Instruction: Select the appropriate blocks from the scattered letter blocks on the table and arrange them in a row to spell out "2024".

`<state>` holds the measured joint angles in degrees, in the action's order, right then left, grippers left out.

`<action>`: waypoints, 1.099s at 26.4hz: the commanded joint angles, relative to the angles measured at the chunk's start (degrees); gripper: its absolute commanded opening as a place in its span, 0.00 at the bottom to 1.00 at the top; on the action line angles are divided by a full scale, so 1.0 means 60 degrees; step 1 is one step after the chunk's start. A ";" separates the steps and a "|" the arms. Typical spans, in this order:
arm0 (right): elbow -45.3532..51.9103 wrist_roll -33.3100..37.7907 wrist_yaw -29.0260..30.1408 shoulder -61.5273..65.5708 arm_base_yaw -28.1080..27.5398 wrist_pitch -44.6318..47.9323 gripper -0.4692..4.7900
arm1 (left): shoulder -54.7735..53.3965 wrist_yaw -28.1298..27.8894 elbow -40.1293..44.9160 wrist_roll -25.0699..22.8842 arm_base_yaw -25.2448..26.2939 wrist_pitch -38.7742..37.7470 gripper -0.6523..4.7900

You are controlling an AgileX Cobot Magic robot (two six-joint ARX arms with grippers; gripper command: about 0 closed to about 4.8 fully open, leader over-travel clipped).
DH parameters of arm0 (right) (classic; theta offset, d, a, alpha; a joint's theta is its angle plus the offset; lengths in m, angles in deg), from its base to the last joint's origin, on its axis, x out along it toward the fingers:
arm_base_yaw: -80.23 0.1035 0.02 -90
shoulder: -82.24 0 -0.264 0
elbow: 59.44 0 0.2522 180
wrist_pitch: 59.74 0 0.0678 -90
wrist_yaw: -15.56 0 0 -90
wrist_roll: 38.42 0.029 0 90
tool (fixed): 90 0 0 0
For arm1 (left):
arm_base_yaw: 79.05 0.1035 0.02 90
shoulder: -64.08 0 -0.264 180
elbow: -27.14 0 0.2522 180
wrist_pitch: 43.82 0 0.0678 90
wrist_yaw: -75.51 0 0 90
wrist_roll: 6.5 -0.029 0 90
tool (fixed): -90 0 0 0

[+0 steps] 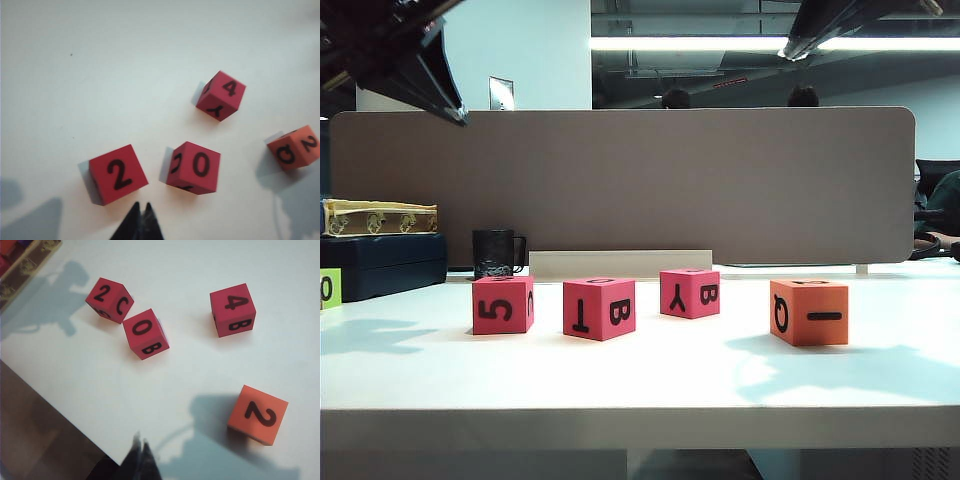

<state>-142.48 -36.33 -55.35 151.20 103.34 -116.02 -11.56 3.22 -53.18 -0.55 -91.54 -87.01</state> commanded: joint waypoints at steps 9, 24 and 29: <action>-0.1220 -0.0357 -0.0834 0.1064 0.0259 -0.0947 0.08 | -0.2237 -0.0630 -0.1596 -0.0168 -0.0284 -0.0448 0.11; -0.1708 -0.0426 -0.0874 0.1931 0.0379 -0.1220 0.08 | -0.3570 -0.0455 -0.1953 -0.1239 -0.2277 -0.0510 0.25; -0.1708 -0.0426 -0.0878 0.1931 0.0379 -0.1355 0.08 | -0.4262 -0.0856 -0.1953 -0.1472 -0.2863 -0.0630 0.76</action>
<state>-152.38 -38.58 -60.53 162.99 105.57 -123.98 -36.65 -1.50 -64.66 -8.64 -108.35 -90.61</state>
